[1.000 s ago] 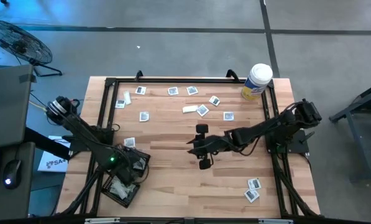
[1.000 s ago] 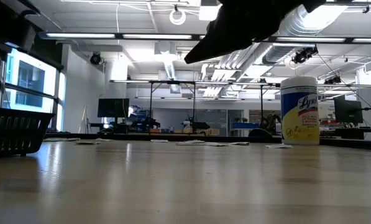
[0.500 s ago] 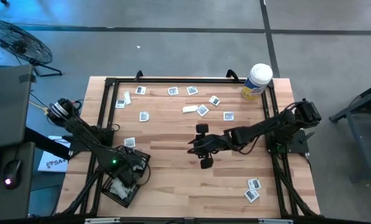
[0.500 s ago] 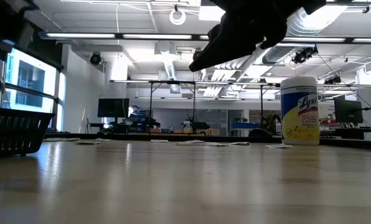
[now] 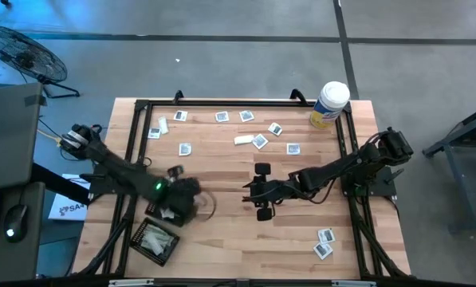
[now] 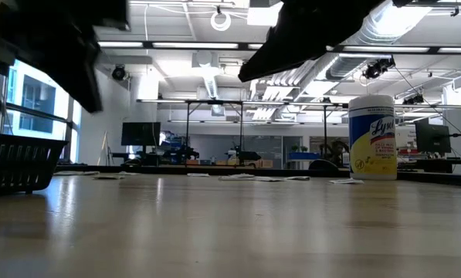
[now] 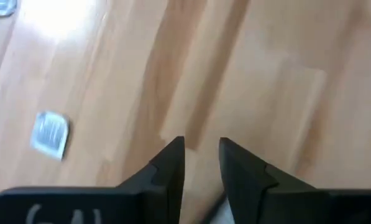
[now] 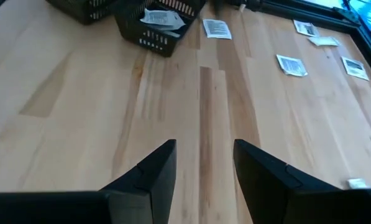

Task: Pick & Place First Aid Supplies
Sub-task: Put the towelette pack into the top black bin

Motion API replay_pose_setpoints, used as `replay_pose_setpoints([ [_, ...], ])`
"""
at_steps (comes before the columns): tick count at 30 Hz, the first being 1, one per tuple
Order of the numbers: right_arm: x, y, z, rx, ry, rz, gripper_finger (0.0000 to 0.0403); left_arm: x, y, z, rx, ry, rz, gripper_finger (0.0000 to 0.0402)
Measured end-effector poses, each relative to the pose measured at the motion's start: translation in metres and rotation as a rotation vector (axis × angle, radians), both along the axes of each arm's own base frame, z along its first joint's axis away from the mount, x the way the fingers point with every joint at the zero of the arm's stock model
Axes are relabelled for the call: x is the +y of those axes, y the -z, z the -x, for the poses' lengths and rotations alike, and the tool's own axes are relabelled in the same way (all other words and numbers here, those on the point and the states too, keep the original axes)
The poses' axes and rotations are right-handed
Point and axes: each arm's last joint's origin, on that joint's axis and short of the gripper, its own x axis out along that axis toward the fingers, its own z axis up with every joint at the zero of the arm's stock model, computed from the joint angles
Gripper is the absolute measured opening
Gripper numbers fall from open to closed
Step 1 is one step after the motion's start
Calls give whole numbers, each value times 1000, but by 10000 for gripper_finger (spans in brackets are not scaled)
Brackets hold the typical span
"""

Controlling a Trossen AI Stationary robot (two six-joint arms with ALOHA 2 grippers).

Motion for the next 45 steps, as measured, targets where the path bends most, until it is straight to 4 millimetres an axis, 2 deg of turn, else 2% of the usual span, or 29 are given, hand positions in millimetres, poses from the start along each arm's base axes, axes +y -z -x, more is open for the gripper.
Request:
replay_pose_setpoints([
  [5,12,0,4,-3,-8,-37,155,58,32,-17,39,-22,29,88],
  [8,18,0,6,-7,-7,-41,156,99,40,-24,15,-98,7,88],
  [11,23,0,8,-14,6,-26,156,138,42,-27,-24,-193,58,88],
  [15,25,0,9,-11,4,-19,156,179,52,-20,12,-329,106,88],
  [19,25,0,9,-9,5,-17,156,208,59,-10,-11,-611,146,88],
  [22,25,1,10,-1,6,-14,156,215,64,-7,13,-658,170,88],
  [28,24,2,10,13,6,-9,156,201,66,-12,66,-526,157,88],
  [31,24,2,10,12,6,-9,156,195,66,-9,107,-512,160,88],
  [34,24,2,10,12,6,-9,156,194,67,-3,169,-520,164,88],
  [45,24,2,10,13,6,-9,156,194,73,-3,197,-436,173,88],
])
